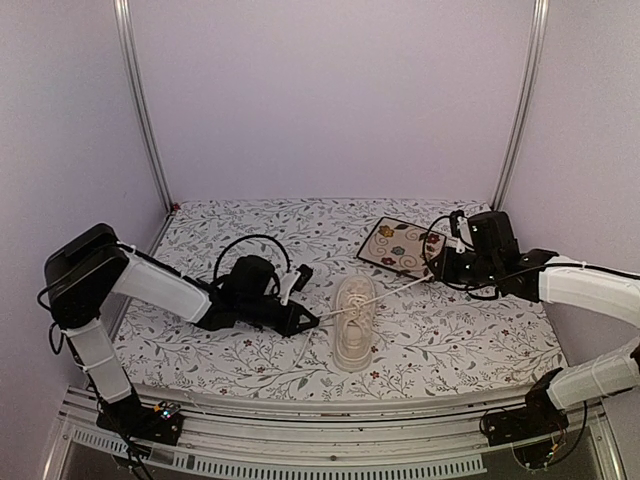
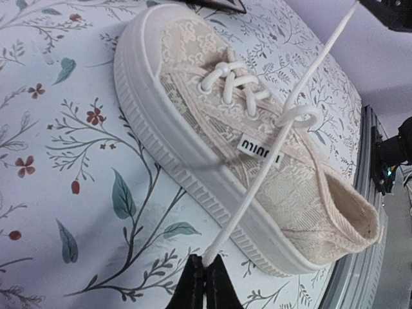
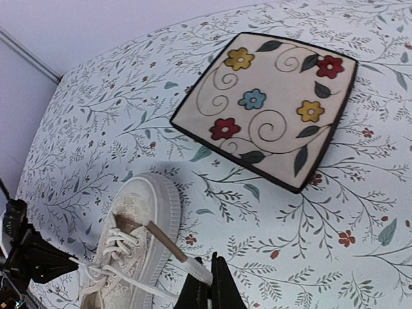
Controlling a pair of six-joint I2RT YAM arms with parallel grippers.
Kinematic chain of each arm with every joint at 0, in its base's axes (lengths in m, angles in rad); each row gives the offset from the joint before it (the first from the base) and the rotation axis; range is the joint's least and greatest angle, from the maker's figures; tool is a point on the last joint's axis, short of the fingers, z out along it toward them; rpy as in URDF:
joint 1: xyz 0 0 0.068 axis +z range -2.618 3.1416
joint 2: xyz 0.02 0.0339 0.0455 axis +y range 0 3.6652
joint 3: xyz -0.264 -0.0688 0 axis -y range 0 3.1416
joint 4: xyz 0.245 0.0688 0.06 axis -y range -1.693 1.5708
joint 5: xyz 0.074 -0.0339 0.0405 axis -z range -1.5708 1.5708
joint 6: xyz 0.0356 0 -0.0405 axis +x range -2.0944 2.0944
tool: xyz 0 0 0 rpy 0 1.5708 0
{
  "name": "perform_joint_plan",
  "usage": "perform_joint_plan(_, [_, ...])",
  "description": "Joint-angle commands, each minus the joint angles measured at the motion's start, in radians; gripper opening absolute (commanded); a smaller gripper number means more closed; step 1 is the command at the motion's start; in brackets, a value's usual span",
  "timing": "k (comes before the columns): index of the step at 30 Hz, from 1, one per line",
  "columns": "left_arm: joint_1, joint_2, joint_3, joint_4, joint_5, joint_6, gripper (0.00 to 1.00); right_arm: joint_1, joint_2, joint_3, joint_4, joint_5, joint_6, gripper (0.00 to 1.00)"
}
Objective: Tie the shoes
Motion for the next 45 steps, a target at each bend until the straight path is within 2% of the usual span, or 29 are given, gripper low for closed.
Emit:
perform_joint_plan(1, [-0.004, -0.104, -0.070, 0.003, -0.121, -0.045, 0.00, -0.084, -0.084, -0.040, -0.083, 0.056, 0.063, 0.02])
perform_joint_plan(7, [-0.003, -0.161, -0.079, -0.060, -0.151, -0.057, 0.00, -0.187, -0.159, -0.079, -0.179, 0.112, 0.085, 0.02])
perform_joint_plan(11, [0.003, -0.175, -0.065, -0.076, -0.146, -0.054, 0.00, -0.294, -0.178, -0.135, -0.198, 0.097, 0.084, 0.02])
perform_joint_plan(15, [0.016, -0.177, -0.064, -0.070, -0.139, -0.054, 0.00, -0.387, -0.135, -0.188, -0.176, 0.032, 0.094, 0.02])
perform_joint_plan(18, [0.025, -0.175, -0.065, -0.063, -0.124, -0.059, 0.00, -0.405, -0.092, -0.216, -0.147, 0.000, 0.111, 0.02])
perform_joint_plan(23, [0.025, -0.184, -0.043, -0.056, -0.095, -0.055, 0.00, -0.405, -0.078, -0.230, -0.117, -0.024, 0.131, 0.02])
perform_joint_plan(27, [0.012, -0.176, 0.049, -0.083, -0.078, -0.008, 0.00, -0.405, -0.110, -0.214, -0.097, -0.064, 0.112, 0.02])
perform_joint_plan(34, [-0.021, -0.070, 0.229, -0.055, -0.041, 0.032, 0.00, -0.395, -0.108, -0.124, -0.023, -0.309, 0.064, 0.02])
perform_joint_plan(40, [-0.054, -0.014, 0.256, 0.012, -0.041, 0.003, 0.00, -0.272, -0.051, 0.012, 0.002, -0.340, 0.102, 0.02])
perform_joint_plan(45, [-0.068, -0.028, 0.210, 0.040, -0.048, -0.019, 0.00, -0.130, 0.119, 0.161, 0.069, -0.322, 0.143, 0.02])
